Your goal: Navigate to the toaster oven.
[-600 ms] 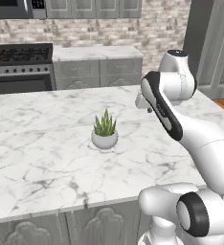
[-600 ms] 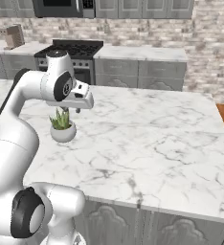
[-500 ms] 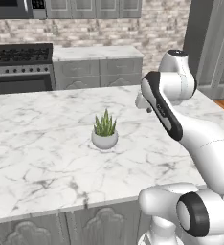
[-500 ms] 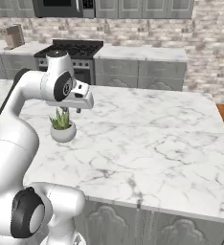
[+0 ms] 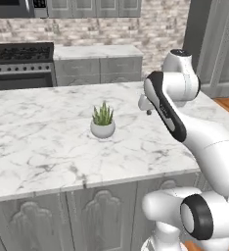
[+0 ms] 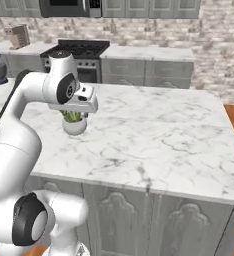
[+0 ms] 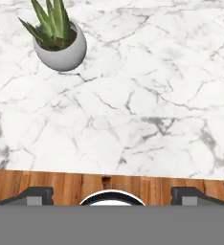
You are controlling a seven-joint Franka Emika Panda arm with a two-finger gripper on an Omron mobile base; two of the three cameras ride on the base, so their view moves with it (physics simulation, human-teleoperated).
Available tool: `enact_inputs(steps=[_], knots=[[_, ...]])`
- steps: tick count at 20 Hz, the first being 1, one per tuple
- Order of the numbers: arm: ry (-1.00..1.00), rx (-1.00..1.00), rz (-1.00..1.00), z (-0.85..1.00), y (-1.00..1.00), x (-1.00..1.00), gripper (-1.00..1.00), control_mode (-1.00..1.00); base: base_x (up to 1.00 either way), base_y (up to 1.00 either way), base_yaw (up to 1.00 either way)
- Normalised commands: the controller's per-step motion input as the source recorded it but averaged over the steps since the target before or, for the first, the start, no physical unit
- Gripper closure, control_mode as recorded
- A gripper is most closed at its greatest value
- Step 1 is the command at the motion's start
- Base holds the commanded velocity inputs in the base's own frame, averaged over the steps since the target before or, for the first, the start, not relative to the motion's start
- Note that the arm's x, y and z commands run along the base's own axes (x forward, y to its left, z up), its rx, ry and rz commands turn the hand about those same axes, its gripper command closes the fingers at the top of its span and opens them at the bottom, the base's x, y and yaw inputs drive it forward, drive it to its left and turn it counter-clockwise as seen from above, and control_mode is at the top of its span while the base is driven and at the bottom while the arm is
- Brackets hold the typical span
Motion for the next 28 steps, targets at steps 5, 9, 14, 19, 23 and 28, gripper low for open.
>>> enact_inputs(steps=[5, 9, 14, 19, 23, 28], knots=[[0.0, 0.0, 0.0, 0.0, 0.0, 0.0, -1.0, 1.0, -0.01, -0.01, -0.65], [0.0, 0.0, 0.0, 0.0, 0.0, 0.0, -1.0, 1.0, 0.0, -0.02, -0.84], [0.0, 0.0, 0.0, 0.0, 0.0, 0.0, -1.0, 1.0, 0.0, -0.06, -0.82], [0.0, 0.0, 0.0, 0.0, 0.0, 0.0, -1.0, 1.0, 0.0, -0.09, -0.81], [0.0, 0.0, 0.0, 0.0, 0.0, 0.0, -1.0, 1.0, 0.0, -0.19, -0.75], [0.0, 0.0, 0.0, 0.0, 0.0, 0.0, -1.0, 1.0, -0.05, -0.23, -0.7]])
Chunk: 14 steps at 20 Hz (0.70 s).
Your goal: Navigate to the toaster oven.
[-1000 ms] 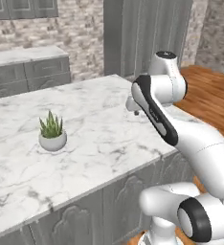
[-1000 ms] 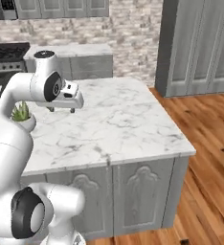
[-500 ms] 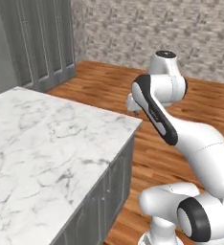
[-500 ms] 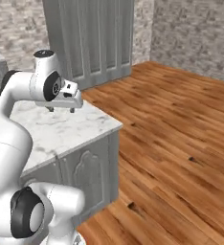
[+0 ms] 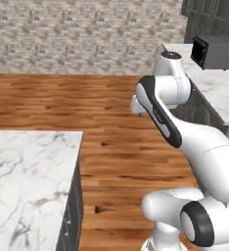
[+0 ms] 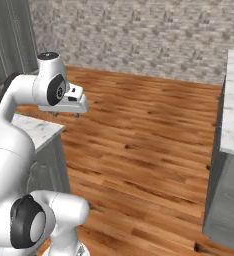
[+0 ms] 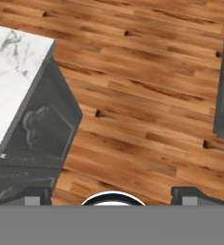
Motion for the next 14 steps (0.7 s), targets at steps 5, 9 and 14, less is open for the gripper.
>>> enact_inputs(steps=[5, 9, 14], knots=[[0.0, 0.0, 0.0, 0.0, 0.0, 0.0, -1.0, 1.0, -0.08, -0.17, -0.51], [0.0, 0.0, 0.0, 0.0, 0.0, 0.0, -1.0, 1.0, 0.36, 0.0, 0.0], [0.0, 0.0, 0.0, 0.0, 0.0, 0.0, -1.0, 1.0, 1.0, 0.0, -0.01]])
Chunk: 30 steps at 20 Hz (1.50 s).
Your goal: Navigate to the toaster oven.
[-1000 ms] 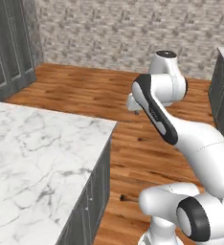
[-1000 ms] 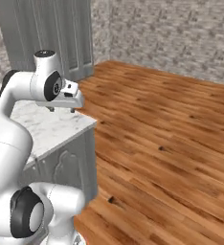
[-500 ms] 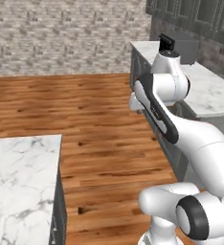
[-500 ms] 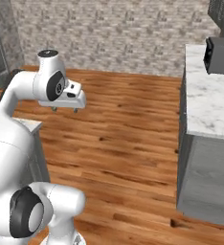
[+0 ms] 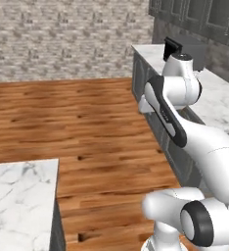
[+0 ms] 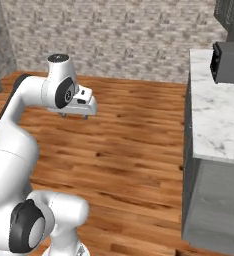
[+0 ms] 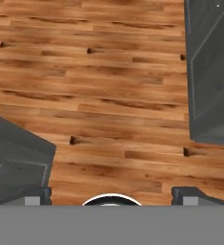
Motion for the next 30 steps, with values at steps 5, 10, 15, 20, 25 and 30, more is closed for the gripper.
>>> enact_inputs(steps=[5, 10, 15, 20, 25, 30], knots=[[0.0, 0.0, 0.0, 0.0, 0.0, 0.0, -1.0, 1.0, 1.0, 0.12, -0.07], [0.0, 0.0, 0.0, 0.0, 0.0, 0.0, -1.0, 1.0, 1.0, 0.21, -0.07], [0.0, 0.0, 0.0, 0.0, 0.0, 0.0, -1.0, 1.0, 1.0, 0.28, -0.07], [0.0, 0.0, 0.0, 0.0, 0.0, 0.0, -1.0, 1.0, 1.0, 0.5, -0.09], [0.0, 0.0, 0.0, 0.0, 0.0, 0.0, -1.0, 1.0, 1.0, 0.65, -0.11], [0.0, 0.0, 0.0, 0.0, 0.0, 0.0, -1.0, 1.0, 1.0, 0.33, -0.09]])
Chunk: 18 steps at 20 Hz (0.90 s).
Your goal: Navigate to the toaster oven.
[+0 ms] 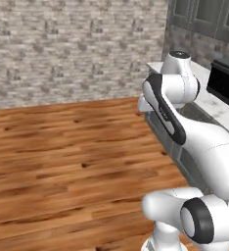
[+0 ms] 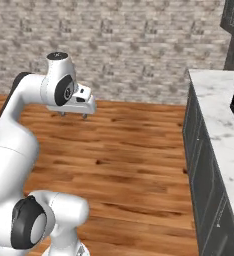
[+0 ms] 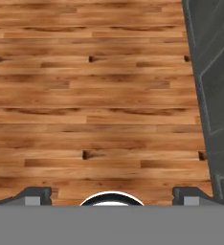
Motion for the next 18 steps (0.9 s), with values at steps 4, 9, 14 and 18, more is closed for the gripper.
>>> enact_inputs(steps=[4, 9, 14, 18], knots=[[0.0, 0.0, 0.0, 0.0, 0.0, 0.0, -1.0, 1.0, 1.0, 0.02, -0.13], [0.0, 0.0, 0.0, 0.0, 0.0, 0.0, -1.0, 1.0, 1.0, 0.0, -0.25], [0.0, 0.0, 0.0, 0.0, 0.0, 0.0, -1.0, 1.0, 0.93, -0.12, -0.63], [0.0, 0.0, 0.0, 0.0, 0.0, 0.0, -1.0, 1.0, 0.68, 0.0, -0.81]])
